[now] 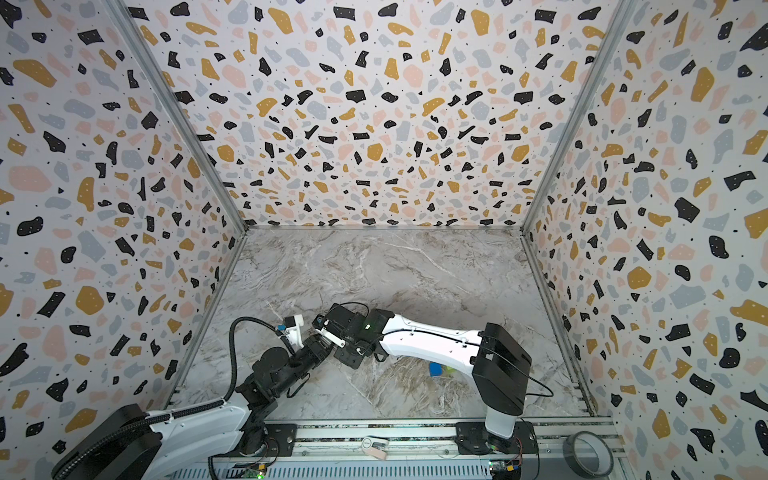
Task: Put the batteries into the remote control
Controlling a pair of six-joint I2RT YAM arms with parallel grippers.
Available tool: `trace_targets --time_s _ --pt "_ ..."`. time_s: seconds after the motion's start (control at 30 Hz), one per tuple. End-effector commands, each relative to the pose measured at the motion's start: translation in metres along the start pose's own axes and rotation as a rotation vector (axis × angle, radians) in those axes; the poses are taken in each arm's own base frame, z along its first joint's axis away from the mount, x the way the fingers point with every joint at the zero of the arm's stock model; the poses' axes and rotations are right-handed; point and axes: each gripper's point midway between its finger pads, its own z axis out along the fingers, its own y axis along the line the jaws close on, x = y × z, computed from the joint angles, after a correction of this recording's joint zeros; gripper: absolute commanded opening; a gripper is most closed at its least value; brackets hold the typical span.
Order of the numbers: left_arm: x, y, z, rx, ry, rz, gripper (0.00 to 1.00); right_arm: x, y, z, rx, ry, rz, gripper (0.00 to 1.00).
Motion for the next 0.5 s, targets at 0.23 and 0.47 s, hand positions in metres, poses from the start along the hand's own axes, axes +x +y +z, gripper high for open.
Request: trace_targets --time_s 0.23,0.47 --pt "-0.0042 -0.0281 -0.0143 0.167 -0.033 -0.016 0.00 -0.0089 0.0202 -0.0029 -0.066 -0.016 -0.020 0.23" --pt "-0.0039 -0.0277 -0.0144 0.167 -0.032 -0.015 0.00 -0.0122 0.0217 -0.0057 -0.066 -0.026 -0.022 0.22"
